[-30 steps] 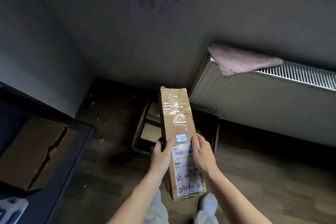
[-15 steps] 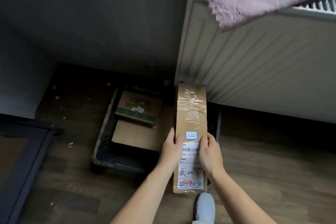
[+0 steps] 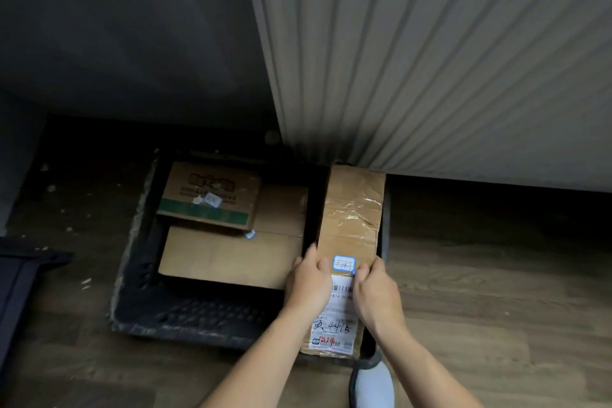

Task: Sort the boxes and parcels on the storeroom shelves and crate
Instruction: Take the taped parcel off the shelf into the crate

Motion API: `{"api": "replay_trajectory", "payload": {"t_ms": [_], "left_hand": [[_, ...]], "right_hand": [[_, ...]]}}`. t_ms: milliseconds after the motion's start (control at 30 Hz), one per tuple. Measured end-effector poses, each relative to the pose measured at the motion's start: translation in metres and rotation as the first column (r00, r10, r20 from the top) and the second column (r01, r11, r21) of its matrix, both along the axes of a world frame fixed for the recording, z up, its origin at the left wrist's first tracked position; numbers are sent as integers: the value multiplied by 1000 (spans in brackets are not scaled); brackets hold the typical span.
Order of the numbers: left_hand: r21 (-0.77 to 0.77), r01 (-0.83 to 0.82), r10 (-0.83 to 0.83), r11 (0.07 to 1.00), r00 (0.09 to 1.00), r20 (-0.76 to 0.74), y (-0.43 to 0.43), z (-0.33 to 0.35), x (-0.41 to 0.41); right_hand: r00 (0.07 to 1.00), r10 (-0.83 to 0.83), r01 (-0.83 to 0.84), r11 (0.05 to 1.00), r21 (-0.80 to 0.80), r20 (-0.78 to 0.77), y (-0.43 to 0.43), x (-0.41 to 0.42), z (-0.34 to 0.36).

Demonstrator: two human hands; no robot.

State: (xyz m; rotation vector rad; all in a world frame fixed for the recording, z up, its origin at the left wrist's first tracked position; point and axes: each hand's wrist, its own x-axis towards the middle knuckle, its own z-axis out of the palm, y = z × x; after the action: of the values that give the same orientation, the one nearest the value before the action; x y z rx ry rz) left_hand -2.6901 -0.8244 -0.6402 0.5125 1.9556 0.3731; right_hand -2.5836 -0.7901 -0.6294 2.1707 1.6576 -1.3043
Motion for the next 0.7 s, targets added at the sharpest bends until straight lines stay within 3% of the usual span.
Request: {"api": "replay_trajectory", "payload": {"t_ms": [167,367,533,700], "left_hand": [[-15,-3,2,1000,999,-35,0,-6,2],[-33,-22,25,999,996,85,-2,-18,-5],[30,-81,76,996,987,141,-3,-16,-11],[-30,3,-1,1000,997,73,-14,-20,-4]], "right_hand": [[999,33,-33,999,-20,8,2,1,1],[988,145,-134,979,-156,61,14,0,-12],[991,118,-113,990,-82,68,11,3,-7],[986,142,-135,988,-78,91,9,0,-2]]}}
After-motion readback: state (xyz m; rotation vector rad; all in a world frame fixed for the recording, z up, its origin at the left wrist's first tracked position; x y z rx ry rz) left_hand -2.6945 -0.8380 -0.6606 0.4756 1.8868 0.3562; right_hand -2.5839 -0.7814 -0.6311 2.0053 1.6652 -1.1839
